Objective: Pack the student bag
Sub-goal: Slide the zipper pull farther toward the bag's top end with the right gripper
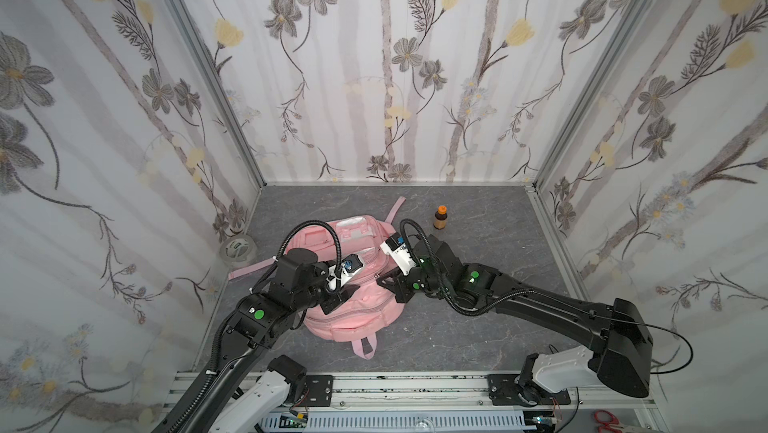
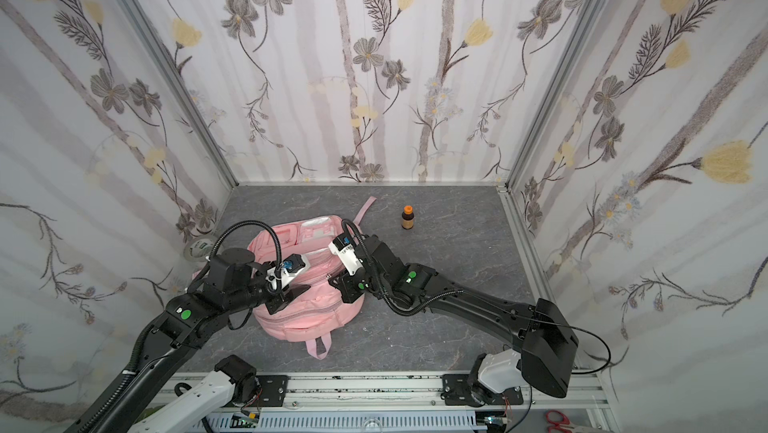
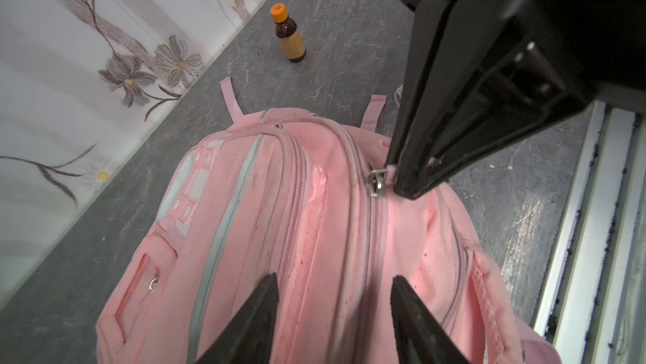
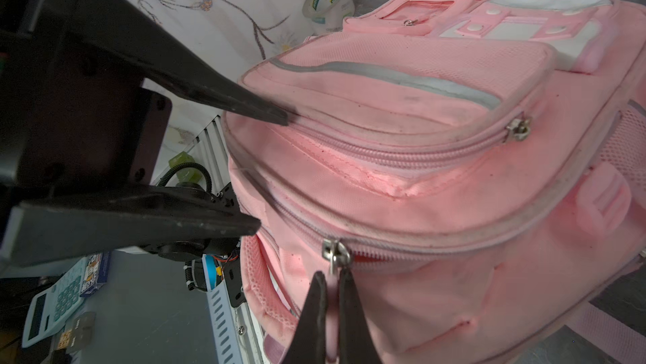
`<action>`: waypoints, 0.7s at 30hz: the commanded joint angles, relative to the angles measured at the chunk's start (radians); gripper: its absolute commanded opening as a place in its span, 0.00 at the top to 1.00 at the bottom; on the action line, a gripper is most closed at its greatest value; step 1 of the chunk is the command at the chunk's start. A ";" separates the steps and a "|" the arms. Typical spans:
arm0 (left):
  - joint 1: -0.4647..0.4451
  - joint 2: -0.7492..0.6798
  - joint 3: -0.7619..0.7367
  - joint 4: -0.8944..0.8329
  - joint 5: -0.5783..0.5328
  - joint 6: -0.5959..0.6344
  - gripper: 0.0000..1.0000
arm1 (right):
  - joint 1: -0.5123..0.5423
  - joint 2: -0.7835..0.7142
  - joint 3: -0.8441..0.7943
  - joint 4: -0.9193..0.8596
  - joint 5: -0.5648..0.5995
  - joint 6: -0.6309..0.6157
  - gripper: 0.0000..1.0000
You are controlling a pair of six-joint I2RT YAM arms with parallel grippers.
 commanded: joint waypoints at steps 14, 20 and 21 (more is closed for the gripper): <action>-0.007 -0.015 -0.047 0.007 0.011 0.019 0.93 | 0.010 -0.007 0.030 0.127 -0.037 0.017 1.00; -0.007 -0.049 -0.061 0.009 -0.039 0.067 1.00 | -0.028 -0.020 0.018 0.108 -0.039 0.007 1.00; -0.005 -0.056 -0.060 0.005 -0.044 0.078 1.00 | -0.040 -0.025 0.011 0.101 -0.039 0.004 1.00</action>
